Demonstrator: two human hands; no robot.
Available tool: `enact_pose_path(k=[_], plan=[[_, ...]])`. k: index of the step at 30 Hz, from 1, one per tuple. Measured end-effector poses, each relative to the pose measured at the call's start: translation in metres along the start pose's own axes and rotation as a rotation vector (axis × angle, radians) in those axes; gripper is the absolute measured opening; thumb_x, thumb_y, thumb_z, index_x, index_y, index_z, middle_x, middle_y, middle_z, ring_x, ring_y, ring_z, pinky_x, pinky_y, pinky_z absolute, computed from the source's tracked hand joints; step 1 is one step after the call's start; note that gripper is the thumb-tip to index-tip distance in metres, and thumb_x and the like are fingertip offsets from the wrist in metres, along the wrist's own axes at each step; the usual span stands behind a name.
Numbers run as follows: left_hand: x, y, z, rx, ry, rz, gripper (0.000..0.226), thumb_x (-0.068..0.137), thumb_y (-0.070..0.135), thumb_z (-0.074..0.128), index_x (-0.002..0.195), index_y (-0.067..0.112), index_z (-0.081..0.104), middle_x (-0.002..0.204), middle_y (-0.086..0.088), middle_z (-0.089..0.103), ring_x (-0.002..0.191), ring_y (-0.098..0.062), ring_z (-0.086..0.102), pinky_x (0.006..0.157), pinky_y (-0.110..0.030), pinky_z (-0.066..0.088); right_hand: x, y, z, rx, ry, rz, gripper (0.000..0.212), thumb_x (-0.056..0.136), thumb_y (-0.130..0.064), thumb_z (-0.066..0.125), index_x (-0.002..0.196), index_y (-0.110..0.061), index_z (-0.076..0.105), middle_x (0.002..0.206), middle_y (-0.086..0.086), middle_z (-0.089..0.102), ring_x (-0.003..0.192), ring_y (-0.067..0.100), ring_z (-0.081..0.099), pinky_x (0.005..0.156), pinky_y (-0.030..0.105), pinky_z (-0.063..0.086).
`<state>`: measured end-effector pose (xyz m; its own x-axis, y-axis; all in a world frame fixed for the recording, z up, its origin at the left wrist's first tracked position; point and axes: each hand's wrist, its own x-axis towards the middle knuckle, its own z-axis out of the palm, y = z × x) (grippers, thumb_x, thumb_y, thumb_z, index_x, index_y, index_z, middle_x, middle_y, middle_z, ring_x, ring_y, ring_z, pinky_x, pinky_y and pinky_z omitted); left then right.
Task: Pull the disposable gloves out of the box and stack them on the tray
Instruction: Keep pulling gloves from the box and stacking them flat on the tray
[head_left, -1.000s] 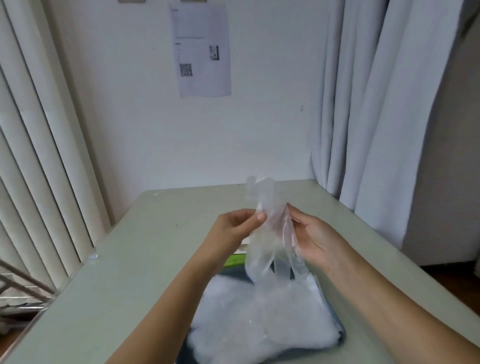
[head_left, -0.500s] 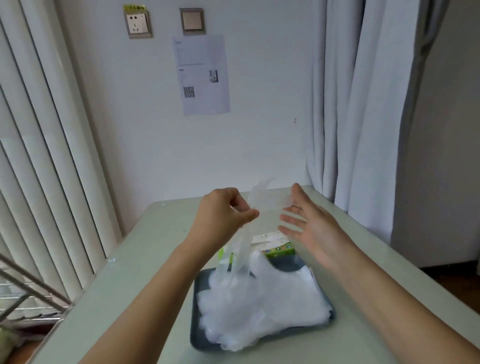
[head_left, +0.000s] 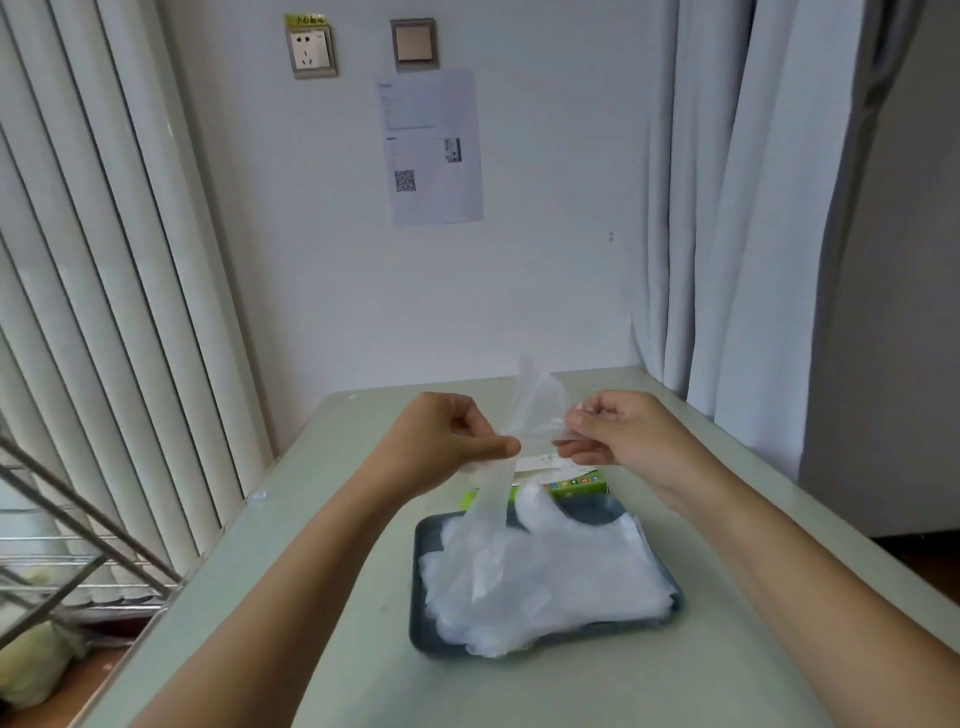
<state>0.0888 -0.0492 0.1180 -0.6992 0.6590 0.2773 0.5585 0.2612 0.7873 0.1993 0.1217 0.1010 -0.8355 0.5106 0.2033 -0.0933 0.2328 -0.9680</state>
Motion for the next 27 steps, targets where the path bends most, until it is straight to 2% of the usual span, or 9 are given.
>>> enact_pose_path(k=[3, 4, 9, 13, 18, 21, 23, 25, 27], plan=[[-0.001, -0.013, -0.005, -0.182, -0.074, -0.099, 0.023, 0.076, 0.019, 0.08, 0.07, 0.008, 0.06, 0.073, -0.007, 0.071, 0.069, -0.011, 0.066, 0.075, -0.022, 0.057, -0.009, 0.013, -0.002, 0.147, -0.023, 0.104, 0.011, 0.096, -0.005, 0.051, 0.091, 0.003, 0.055, 0.084, 0.022, 0.07, 0.064, 0.018, 0.07, 0.059, 0.021, 0.057], [-0.001, -0.019, -0.004, -0.211, -0.087, -0.125, 0.021, 0.078, 0.018, 0.078, 0.072, 0.008, 0.06, 0.077, -0.009, 0.072, 0.072, -0.013, 0.068, 0.076, -0.023, 0.057, -0.013, 0.019, -0.004, 0.178, -0.032, 0.135, 0.01, 0.096, -0.005, 0.051, 0.09, 0.003, 0.055, 0.083, 0.022, 0.07, 0.065, 0.019, 0.071, 0.058, 0.021, 0.057], [0.005, -0.034, 0.004, -0.314, -0.054, -0.21, 0.017, 0.087, 0.017, 0.07, 0.084, 0.003, 0.06, 0.082, -0.011, 0.074, 0.069, -0.012, 0.071, 0.063, -0.019, 0.056, -0.024, 0.041, -0.011, 0.142, -0.123, 0.254, 0.013, 0.096, -0.003, 0.052, 0.085, 0.001, 0.059, 0.085, 0.021, 0.072, 0.07, 0.021, 0.072, 0.059, 0.021, 0.056], [0.019, -0.042, 0.015, -0.31, -0.009, -0.215, 0.018, 0.089, 0.014, 0.068, 0.088, -0.001, 0.058, 0.07, -0.01, 0.069, 0.058, -0.013, 0.068, 0.058, -0.022, 0.057, -0.027, 0.051, -0.02, 0.172, -0.193, 0.378, 0.006, 0.094, -0.001, 0.054, 0.092, 0.003, 0.058, 0.086, 0.023, 0.072, 0.069, 0.02, 0.072, 0.059, 0.022, 0.057], [0.038, -0.05, 0.031, -0.155, -0.064, -0.211, 0.019, 0.088, 0.011, 0.069, 0.077, 0.001, 0.057, 0.061, -0.006, 0.064, 0.047, -0.009, 0.061, 0.053, -0.02, 0.055, -0.027, 0.06, -0.029, 0.049, -0.297, 0.443, 0.028, 0.086, -0.007, 0.066, 0.108, 0.011, 0.061, 0.092, 0.02, 0.072, 0.076, 0.022, 0.069, 0.066, 0.022, 0.058], [0.05, -0.057, 0.047, -0.081, -0.136, -0.223, 0.02, 0.087, 0.014, 0.07, 0.073, 0.006, 0.059, 0.062, -0.004, 0.065, 0.046, -0.005, 0.061, 0.05, -0.016, 0.05, -0.022, 0.068, -0.026, -0.059, -0.225, 0.408, 0.019, 0.083, -0.022, 0.072, 0.082, -0.003, 0.067, 0.083, 0.015, 0.071, 0.063, 0.017, 0.063, 0.052, 0.019, 0.048], [0.059, -0.064, 0.06, -0.026, -0.169, -0.22, 0.022, 0.087, 0.016, 0.07, 0.07, 0.009, 0.058, 0.06, -0.003, 0.064, 0.044, -0.003, 0.059, 0.047, -0.015, 0.047, -0.015, 0.081, -0.023, -0.105, -0.12, 0.354, 0.028, 0.085, -0.023, 0.071, 0.065, -0.008, 0.059, 0.066, 0.014, 0.066, 0.057, 0.023, 0.056, 0.049, 0.023, 0.042], [0.066, -0.071, 0.071, 0.009, -0.202, -0.22, 0.025, 0.087, 0.016, 0.071, 0.068, 0.009, 0.056, 0.059, -0.004, 0.061, 0.042, -0.003, 0.057, 0.046, -0.015, 0.046, -0.009, 0.094, -0.019, -0.163, -0.027, 0.319, 0.033, 0.087, -0.016, 0.069, 0.059, -0.008, 0.053, 0.05, 0.008, 0.059, 0.052, 0.024, 0.053, 0.047, 0.025, 0.04], [0.072, -0.079, 0.082, 0.032, -0.234, -0.239, 0.024, 0.088, 0.016, 0.07, 0.07, 0.008, 0.056, 0.061, -0.006, 0.061, 0.042, -0.004, 0.057, 0.047, -0.016, 0.047, -0.005, 0.107, -0.017, -0.32, 0.032, 0.324, 0.032, 0.087, -0.013, 0.064, 0.057, -0.009, 0.052, 0.049, 0.006, 0.063, 0.044, 0.022, 0.056, 0.045, 0.023, 0.044]])
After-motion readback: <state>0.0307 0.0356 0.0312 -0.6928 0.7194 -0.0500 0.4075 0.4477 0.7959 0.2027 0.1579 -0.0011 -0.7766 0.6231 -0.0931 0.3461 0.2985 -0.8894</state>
